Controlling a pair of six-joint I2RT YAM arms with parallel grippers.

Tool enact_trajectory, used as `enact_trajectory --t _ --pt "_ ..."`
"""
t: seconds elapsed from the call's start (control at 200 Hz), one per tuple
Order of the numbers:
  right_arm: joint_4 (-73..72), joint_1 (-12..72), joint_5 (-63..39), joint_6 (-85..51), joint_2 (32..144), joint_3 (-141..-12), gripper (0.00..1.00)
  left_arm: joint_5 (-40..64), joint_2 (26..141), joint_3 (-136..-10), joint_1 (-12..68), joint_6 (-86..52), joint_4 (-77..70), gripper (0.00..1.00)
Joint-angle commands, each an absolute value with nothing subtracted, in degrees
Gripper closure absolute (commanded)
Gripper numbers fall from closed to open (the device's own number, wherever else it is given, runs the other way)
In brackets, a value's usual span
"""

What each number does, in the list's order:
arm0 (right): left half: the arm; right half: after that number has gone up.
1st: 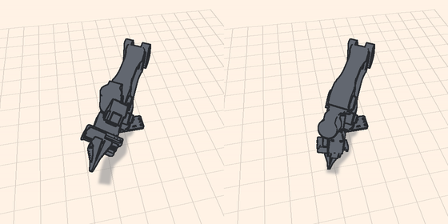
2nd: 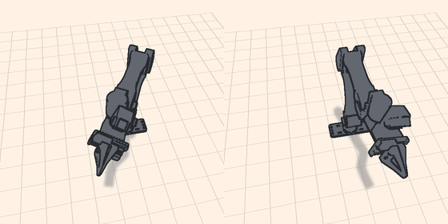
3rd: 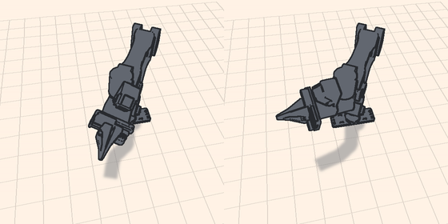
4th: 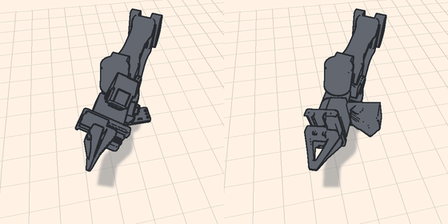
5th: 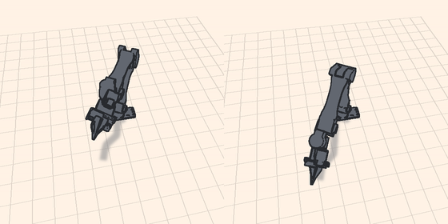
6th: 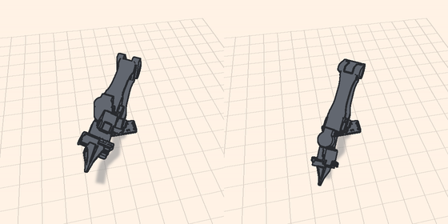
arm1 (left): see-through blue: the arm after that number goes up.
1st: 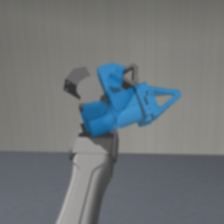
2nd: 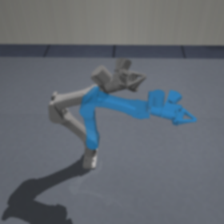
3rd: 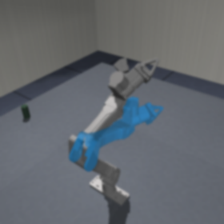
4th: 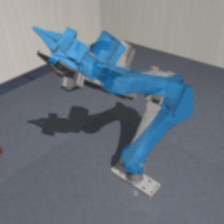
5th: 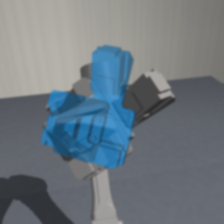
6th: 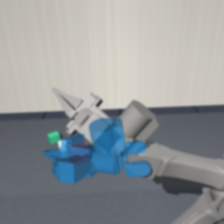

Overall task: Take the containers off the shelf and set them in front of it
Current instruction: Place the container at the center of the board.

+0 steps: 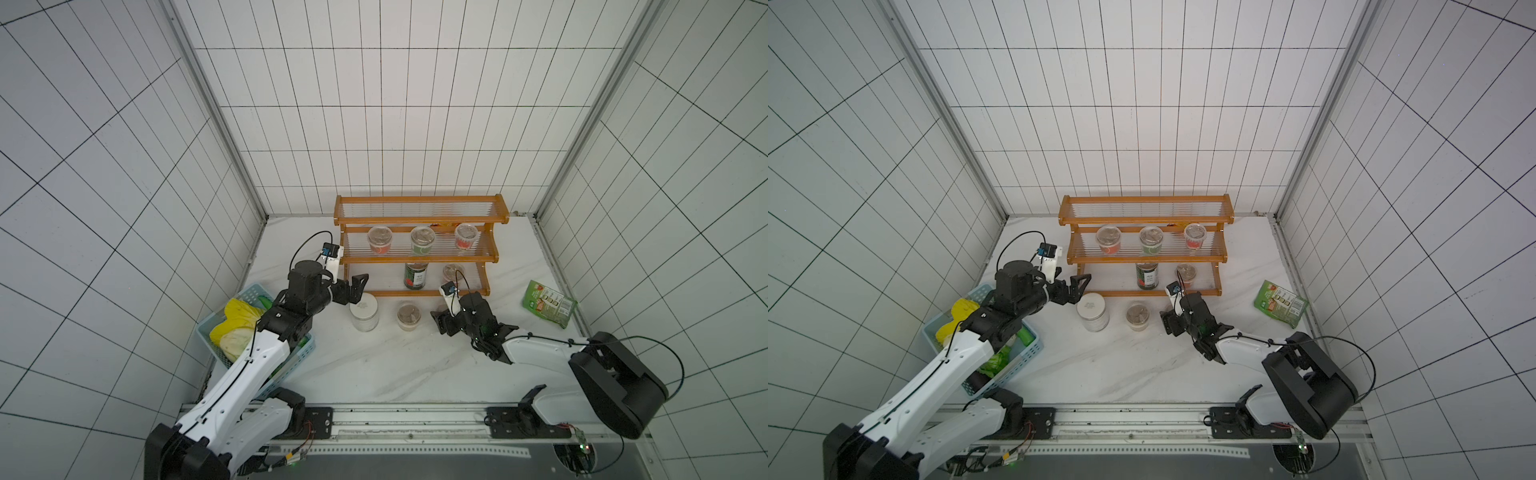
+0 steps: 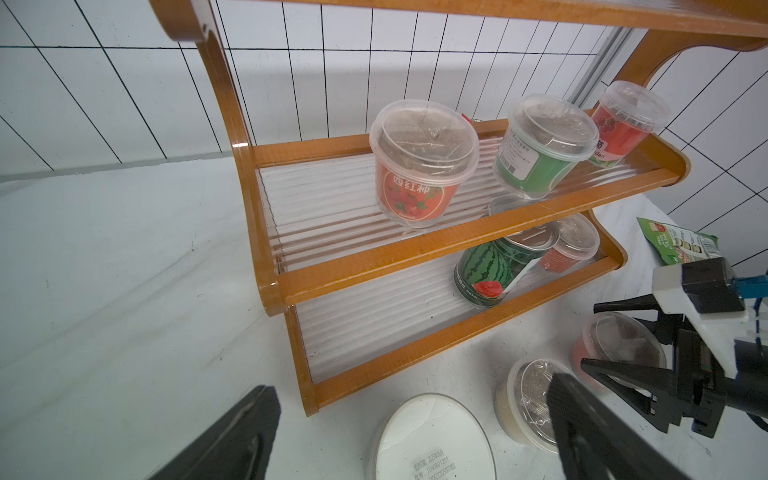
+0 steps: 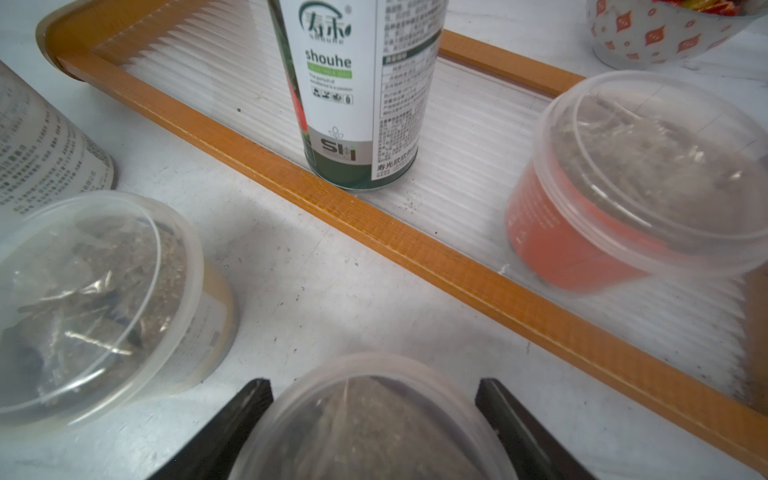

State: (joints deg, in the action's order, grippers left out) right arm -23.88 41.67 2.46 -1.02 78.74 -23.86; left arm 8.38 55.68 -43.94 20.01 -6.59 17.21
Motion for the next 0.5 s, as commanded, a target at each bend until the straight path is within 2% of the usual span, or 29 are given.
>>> enact_trajectory --t 0.0,0.21,0.495 --pt "-23.29 42.1 3.56 -0.88 78.22 -23.11 0.16 8.04 55.28 -43.07 19.6 -6.24 16.79 0.02" --pt "-23.55 42.1 2.37 -1.23 78.84 -23.9 0.15 8.17 55.33 -43.07 19.6 -6.24 16.7 0.02" --pt "-20.23 42.01 2.89 -0.99 75.05 -25.58 0.05 8.26 55.2 -43.08 19.6 -6.24 16.78 0.01"
